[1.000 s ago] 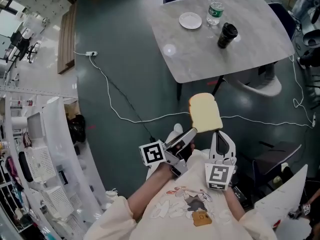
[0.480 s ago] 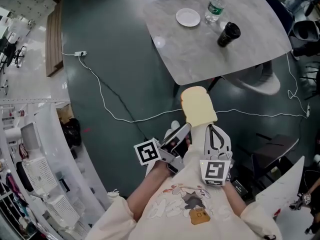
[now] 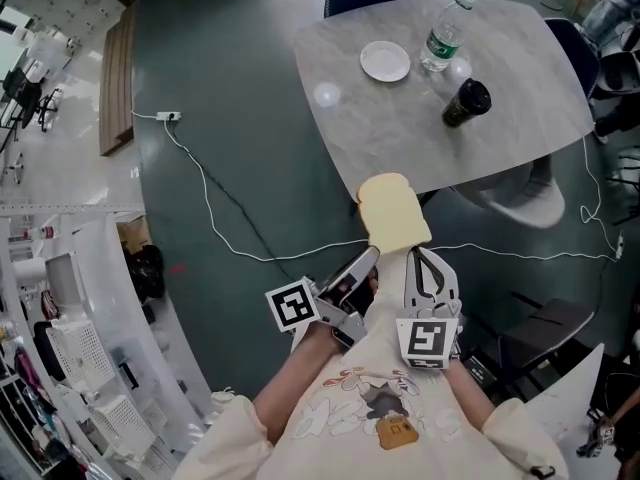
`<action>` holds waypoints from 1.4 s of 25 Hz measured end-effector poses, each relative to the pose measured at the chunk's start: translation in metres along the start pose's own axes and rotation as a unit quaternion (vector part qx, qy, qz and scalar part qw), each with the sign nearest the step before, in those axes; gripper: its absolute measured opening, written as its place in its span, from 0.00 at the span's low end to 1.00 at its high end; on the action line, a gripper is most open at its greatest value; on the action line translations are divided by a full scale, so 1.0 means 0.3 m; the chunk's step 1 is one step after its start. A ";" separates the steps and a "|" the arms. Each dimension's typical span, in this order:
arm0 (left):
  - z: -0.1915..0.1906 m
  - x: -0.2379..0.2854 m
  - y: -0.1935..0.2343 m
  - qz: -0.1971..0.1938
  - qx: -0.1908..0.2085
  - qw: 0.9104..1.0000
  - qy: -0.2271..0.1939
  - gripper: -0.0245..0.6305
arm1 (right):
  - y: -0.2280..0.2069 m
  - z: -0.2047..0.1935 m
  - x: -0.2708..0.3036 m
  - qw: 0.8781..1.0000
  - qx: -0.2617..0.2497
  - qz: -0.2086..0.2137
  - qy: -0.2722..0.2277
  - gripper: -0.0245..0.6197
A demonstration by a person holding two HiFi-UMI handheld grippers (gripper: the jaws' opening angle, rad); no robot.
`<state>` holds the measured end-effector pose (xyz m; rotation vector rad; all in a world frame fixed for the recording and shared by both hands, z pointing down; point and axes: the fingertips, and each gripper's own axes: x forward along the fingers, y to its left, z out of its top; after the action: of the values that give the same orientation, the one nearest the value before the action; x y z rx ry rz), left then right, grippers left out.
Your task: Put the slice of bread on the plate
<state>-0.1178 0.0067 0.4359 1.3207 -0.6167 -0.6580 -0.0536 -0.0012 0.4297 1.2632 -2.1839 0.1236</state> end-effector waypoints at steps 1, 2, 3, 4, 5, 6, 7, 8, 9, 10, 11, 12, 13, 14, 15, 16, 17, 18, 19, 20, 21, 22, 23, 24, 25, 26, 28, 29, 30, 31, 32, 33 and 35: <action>0.017 0.028 -0.004 0.001 0.001 1.000 -0.001 0.17 | -0.020 0.010 0.024 1.000 -0.002 0.003 -0.001 0.05; 0.032 0.057 -0.007 0.002 0.001 1.000 -0.003 0.17 | -0.043 0.019 0.048 1.000 -0.004 0.006 -0.001 0.05; 0.047 0.089 -0.007 0.004 0.001 1.000 -0.004 0.17 | -0.071 0.029 0.071 1.000 -0.005 0.009 -0.001 0.05; 0.065 0.125 -0.005 0.007 0.002 1.000 -0.006 0.17 | -0.105 0.039 0.098 1.000 -0.005 0.011 -0.001 0.05; 0.086 0.166 -0.004 0.009 0.002 1.000 -0.008 0.17 | -0.143 0.049 0.129 1.000 -0.001 0.012 -0.003 0.05; 0.107 0.209 -0.007 0.010 0.001 1.000 -0.012 0.17 | -0.184 0.058 0.160 1.000 0.004 0.013 -0.007 0.05; 0.125 0.252 -0.013 0.011 0.000 1.000 -0.015 0.17 | -0.224 0.067 0.188 1.000 0.009 0.014 -0.010 0.05; 0.140 0.293 -0.021 0.012 0.000 1.000 -0.017 0.17 | -0.262 0.075 0.213 1.000 0.014 0.015 -0.011 0.05; 0.154 0.332 -0.029 0.014 0.001 1.000 -0.020 0.17 | -0.298 0.083 0.237 1.000 0.019 0.017 -0.012 0.05; 0.169 0.368 -0.037 0.017 0.004 1.000 -0.022 0.17 | -0.331 0.090 0.261 0.999 0.024 0.019 -0.014 0.05; 0.188 0.402 -0.044 0.020 0.008 0.999 -0.026 0.17 | -0.360 0.101 0.287 0.999 0.028 0.023 -0.017 0.05; 0.211 0.433 -0.052 0.023 0.012 0.999 -0.031 0.17 | -0.387 0.117 0.314 0.999 0.030 0.028 -0.019 0.05; 0.233 0.464 -0.058 0.025 0.015 0.999 -0.036 0.17 | -0.412 0.135 0.340 0.999 0.029 0.035 -0.021 0.05; 0.254 0.495 -0.062 0.027 0.017 0.999 -0.041 0.17 | -0.438 0.151 0.365 0.998 0.029 0.042 -0.023 0.05; 0.272 0.526 -0.065 0.029 0.020 0.998 -0.045 0.17 | -0.468 0.161 0.389 0.998 0.032 0.046 -0.024 0.05; 0.287 0.557 -0.066 0.032 0.024 0.998 -0.049 0.17 | -0.499 0.167 0.411 0.998 0.037 0.048 -0.027 0.05; 0.301 0.586 -0.066 0.036 0.030 0.998 -0.053 0.17 | -0.529 0.174 0.432 0.998 0.039 0.049 -0.029 0.05; 0.317 0.611 -0.063 0.042 0.039 0.997 -0.056 0.17 | -0.557 0.184 0.454 0.998 0.039 0.051 -0.030 0.05; 0.337 0.633 -0.059 0.049 0.051 0.996 -0.059 0.17 | -0.580 0.191 0.480 0.997 0.039 0.053 -0.031 0.05; 0.361 0.652 -0.054 0.055 0.060 0.995 -0.065 0.17 | -0.598 0.195 0.511 0.997 0.043 0.055 -0.035 0.05; 0.386 0.671 -0.049 0.058 0.064 0.994 -0.072 0.17 | -0.613 0.198 0.542 0.996 0.045 0.059 -0.041 0.05; 0.409 0.688 -0.046 0.059 0.065 0.993 -0.080 0.17 | -0.623 0.202 0.569 0.996 0.043 0.064 -0.047 0.05; 0.429 0.703 -0.044 0.058 0.065 0.992 -0.086 0.17 | -0.630 0.207 0.587 0.996 0.038 0.070 -0.051 0.05; 0.448 0.716 -0.042 0.057 0.066 0.992 -0.090 0.17 | -0.633 0.212 0.600 0.995 0.032 0.077 -0.051 0.05; 0.467 0.726 -0.043 0.056 0.069 0.992 -0.093 0.17 | -0.631 0.215 0.611 0.995 0.030 0.084 -0.050 0.05; 0.488 0.734 -0.045 0.054 0.071 0.991 -0.097 0.17 | -0.628 0.220 0.620 0.994 0.029 0.090 -0.050 0.05; 0.530 0.746 -0.053 0.050 0.072 0.991 -0.104 0.17 | -0.618 0.234 0.637 0.993 0.027 0.100 -0.051 0.05; 0.549 0.752 -0.056 0.049 0.071 0.991 -0.107 0.17 | -0.614 0.241 0.644 0.993 0.024 0.104 -0.050 0.05; 0.566 0.757 -0.057 0.048 0.071 0.990 -0.109 0.17 | -0.612 0.246 0.651 0.993 0.024 0.107 -0.049 0.05; 0.582 0.763 -0.057 0.047 0.071 0.990 -0.109 0.17 | -0.611 0.248 0.657 0.993 0.025 0.109 -0.048 0.05; 0.598 0.770 -0.055 0.047 0.072 0.990 -0.108 0.17 | -0.612 0.249 0.665 0.993 0.026 0.110 -0.045 0.05; 0.615 0.779 -0.050 0.047 0.074 0.990 -0.107 0.17 | -0.616 0.248 0.673 0.993 0.027 0.111 -0.041 0.05; 0.646 0.802 -0.036 0.048 0.075 0.991 -0.102 0.17 | -0.627 0.245 0.693 0.993 0.029 0.109 -0.038 0.05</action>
<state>-0.0994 -0.3008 0.4620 1.3638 -0.9058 -0.6830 -0.0092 -0.2873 0.4432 1.0731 -2.3952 0.2307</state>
